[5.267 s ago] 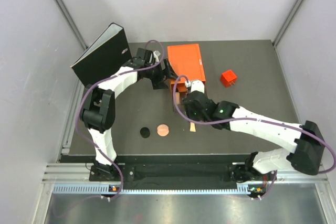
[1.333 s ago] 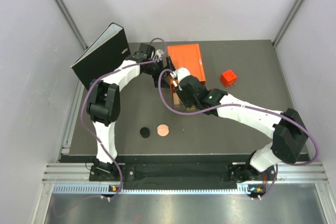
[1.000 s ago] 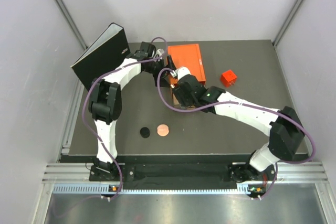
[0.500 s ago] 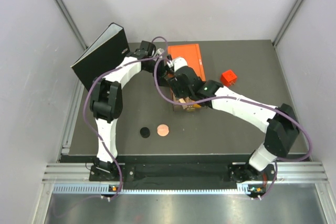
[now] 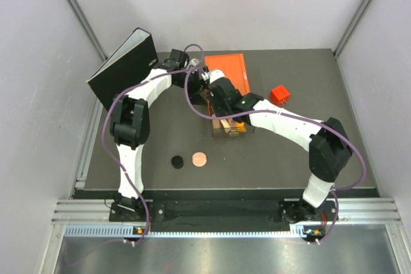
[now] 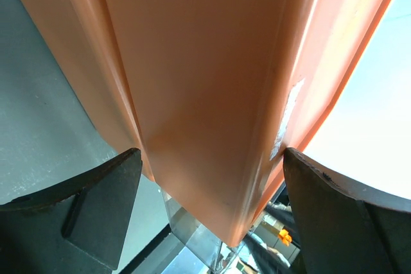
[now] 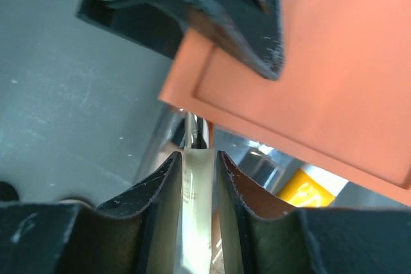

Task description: Organize the makeup

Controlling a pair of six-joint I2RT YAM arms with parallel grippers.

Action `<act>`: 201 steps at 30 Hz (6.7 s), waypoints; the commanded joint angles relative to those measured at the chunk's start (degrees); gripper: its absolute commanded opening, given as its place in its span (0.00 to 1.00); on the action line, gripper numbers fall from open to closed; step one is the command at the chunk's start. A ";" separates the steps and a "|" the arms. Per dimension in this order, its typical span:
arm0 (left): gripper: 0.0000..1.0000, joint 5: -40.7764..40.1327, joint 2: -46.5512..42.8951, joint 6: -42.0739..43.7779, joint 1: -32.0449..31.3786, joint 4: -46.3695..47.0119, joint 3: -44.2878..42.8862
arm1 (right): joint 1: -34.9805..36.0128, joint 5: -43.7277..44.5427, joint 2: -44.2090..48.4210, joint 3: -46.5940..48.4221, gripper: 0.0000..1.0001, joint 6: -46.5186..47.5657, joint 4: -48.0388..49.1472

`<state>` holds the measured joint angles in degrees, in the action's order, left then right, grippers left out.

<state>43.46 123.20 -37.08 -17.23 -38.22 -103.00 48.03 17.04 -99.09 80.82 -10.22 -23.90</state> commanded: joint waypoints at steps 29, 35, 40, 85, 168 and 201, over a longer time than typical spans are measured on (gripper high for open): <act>0.71 -12.52 0.38 2.54 2.73 -2.48 -3.70 | -2.77 -5.60 23.59 -10.85 0.33 -5.60 -0.18; 0.57 -12.44 0.20 2.89 2.73 -2.92 -3.61 | -2.68 -10.96 27.27 -14.62 0.33 -6.57 -1.68; 0.58 -12.26 -0.15 2.80 2.73 -3.00 -3.61 | -1.98 -15.18 32.46 -20.51 0.32 -6.74 -1.50; 0.72 -10.68 2.05 4.56 2.73 -5.81 -5.10 | 0.58 14.51 10.06 -13.77 0.00 -4.29 10.63; 0.75 2.16 -1.91 14.49 14.42 8.78 -4.58 | -34.14 -23.36 -15.34 23.07 0.64 -18.52 7.46; 0.05 -4.80 14.97 12.56 8.72 6.04 -14.07 | -34.50 -36.19 -23.52 27.38 0.65 -23.97 12.30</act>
<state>33.82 137.60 -24.10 -5.52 -35.79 -114.76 13.58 -16.91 -122.52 105.06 -33.69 -13.34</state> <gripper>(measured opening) 0.056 0.652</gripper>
